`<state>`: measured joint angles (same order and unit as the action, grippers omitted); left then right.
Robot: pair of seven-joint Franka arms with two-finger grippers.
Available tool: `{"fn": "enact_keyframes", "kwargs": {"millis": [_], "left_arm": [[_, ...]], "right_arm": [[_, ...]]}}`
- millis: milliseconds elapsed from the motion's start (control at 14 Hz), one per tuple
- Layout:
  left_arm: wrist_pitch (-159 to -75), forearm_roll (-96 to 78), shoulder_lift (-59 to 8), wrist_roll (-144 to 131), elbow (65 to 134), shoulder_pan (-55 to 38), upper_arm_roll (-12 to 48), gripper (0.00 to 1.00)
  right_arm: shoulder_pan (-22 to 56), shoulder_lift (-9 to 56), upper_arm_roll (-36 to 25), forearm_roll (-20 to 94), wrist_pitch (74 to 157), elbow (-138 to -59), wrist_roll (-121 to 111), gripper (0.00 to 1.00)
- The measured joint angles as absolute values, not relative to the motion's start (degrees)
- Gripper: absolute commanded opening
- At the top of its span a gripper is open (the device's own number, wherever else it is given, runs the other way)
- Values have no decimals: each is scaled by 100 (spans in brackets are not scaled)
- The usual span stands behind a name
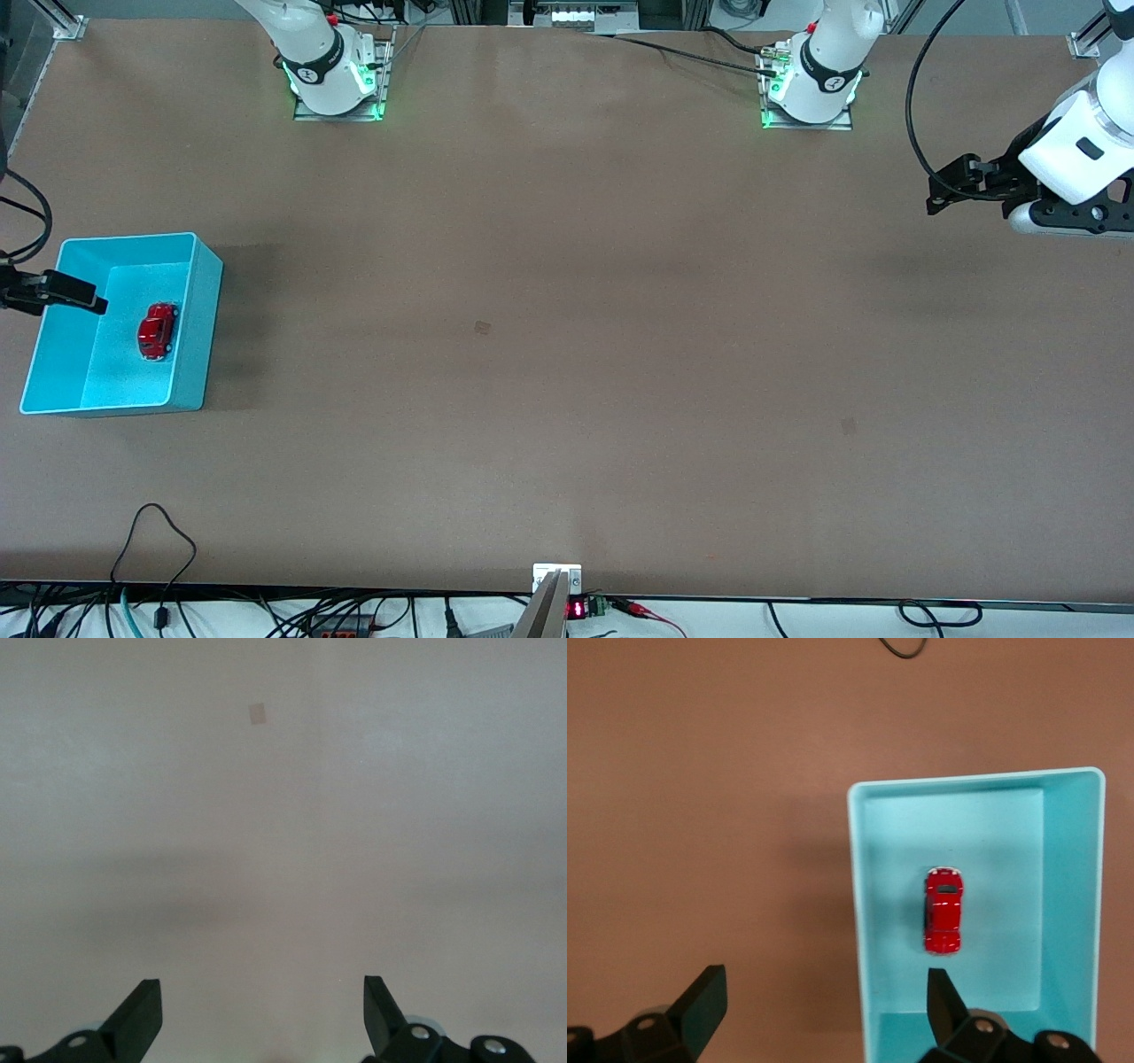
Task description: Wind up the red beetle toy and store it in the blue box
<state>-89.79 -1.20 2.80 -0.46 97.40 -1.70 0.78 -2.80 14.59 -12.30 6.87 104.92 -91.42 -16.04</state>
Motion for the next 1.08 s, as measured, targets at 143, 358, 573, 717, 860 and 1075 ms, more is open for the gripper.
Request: {"fn": "enact_keyframes", "kwargs": {"millis": [143,358,573,717,860,1075], "left_arm": [[-8979,-120,281,-46,9739,-170,78,100],[-8979,-120,281,-46,9739,-170,79,100],[-8979,-120,281,-46,9739,-170,79,100],[-8979,-120,281,-46,9739,-170,79,100],[-8979,-120,281,-46,9739,-170,79,100],[-8979,-120,281,-46,9739,-170,79,100]], "right_arm": [[-99,1270,-1099,681,10104,-9006,-1097,100],[-18,1003,-880,546,9470,-8739,-699,100],[-116,791,-921,503,9015,-8677,-682,100],[-218,772,-925,482,8856,-8678,-610,100],[-166,698,-876,210,8844,-8725,-353,100],[58,316,-784,-73,8981,-9107,-182,100]]}}
